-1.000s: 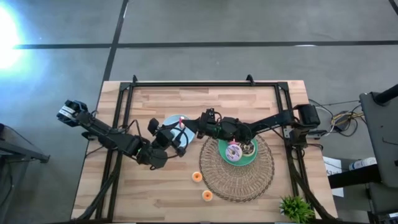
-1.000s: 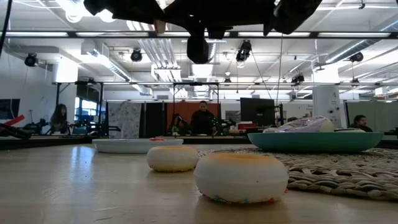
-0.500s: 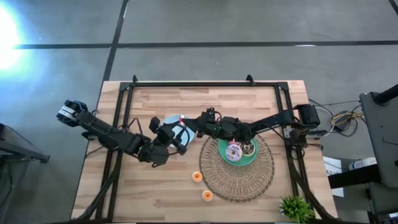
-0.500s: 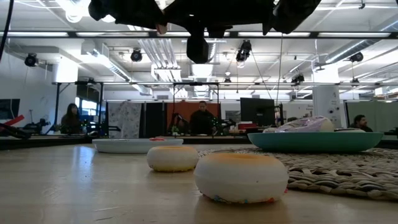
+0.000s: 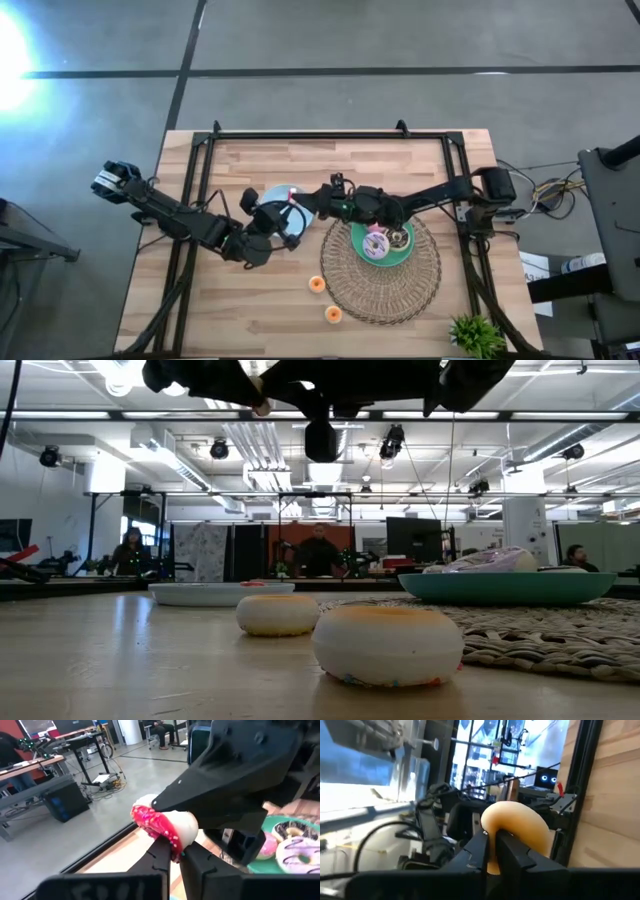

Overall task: Pick & Place donuts
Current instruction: Put the small dark pink donut onto the blue plate, then put the small yellow donut onto the blue plate

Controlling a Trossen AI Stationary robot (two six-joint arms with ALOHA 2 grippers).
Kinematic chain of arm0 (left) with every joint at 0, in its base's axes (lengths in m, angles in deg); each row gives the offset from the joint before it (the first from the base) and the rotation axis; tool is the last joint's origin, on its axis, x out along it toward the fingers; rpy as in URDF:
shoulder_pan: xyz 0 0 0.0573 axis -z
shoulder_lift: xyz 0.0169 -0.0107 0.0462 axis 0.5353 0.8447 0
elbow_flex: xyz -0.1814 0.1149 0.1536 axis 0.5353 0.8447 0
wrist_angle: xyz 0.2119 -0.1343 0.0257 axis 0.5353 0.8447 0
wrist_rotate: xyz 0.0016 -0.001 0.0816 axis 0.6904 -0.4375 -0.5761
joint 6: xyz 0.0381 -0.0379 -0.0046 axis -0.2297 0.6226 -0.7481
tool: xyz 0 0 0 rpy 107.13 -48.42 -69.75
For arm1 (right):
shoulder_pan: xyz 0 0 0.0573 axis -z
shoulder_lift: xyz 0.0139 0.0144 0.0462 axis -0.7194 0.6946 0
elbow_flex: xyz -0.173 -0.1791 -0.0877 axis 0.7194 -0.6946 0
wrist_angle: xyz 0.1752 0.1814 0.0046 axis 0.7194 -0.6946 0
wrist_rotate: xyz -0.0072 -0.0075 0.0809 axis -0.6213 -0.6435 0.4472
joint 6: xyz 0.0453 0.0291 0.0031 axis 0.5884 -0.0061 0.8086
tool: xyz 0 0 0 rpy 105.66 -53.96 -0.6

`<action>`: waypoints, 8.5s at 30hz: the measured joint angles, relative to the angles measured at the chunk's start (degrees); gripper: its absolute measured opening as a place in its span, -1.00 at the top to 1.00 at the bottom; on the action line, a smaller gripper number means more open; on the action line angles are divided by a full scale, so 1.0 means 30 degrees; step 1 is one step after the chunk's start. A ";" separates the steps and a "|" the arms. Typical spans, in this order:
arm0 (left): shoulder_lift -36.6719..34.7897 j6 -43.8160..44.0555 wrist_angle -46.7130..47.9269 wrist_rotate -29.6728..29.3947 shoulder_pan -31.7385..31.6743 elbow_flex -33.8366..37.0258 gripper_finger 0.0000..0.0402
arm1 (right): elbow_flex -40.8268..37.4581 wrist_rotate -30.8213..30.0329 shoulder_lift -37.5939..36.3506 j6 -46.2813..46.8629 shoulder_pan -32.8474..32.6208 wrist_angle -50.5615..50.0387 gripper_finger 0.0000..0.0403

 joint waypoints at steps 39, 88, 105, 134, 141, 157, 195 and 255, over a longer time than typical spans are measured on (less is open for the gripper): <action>-0.1333 0.1028 0.6509 1.2670 -0.6584 0.5820 1.00 | -0.0135 0.0715 -0.9959 -0.9744 0.1217 -2.0526 -0.03; -0.2916 -0.1736 0.6343 1.8884 -0.6405 0.2447 0.65 | -0.0275 0.4752 -0.8870 -1.3228 -0.0504 -2.3584 -0.03; -0.2914 0.9287 0.6997 1.2080 0.3562 0.2528 0.65 | 0.3369 0.5290 -0.1059 -2.2957 -0.5642 -2.2540 -0.03; -0.4053 0.5947 0.8005 0.8856 0.4597 0.2528 0.65 | 1.6992 0.0346 1.0465 -1.7824 -0.7184 -3.0941 -0.03; -0.4058 0.5971 0.8032 0.8864 0.4597 0.2742 0.65 | 1.7412 -0.0002 1.0790 -1.7009 -0.7228 -3.2431 -0.03; -0.4058 0.6005 0.8238 0.8868 0.4597 0.2805 0.65 | 1.5957 0.1348 1.0729 -1.6558 -0.6784 -3.0873 0.17; -0.4644 -0.1986 0.3778 0.2228 0.4491 0.3268 0.65 | 0.0989 -0.8778 0.0848 0.1891 -0.3395 -0.4059 0.95; -0.2164 -0.5234 -0.6647 0.6445 -0.2120 0.4299 0.87 | 0.0754 -0.8247 0.0744 0.2372 -0.2142 -0.2460 0.88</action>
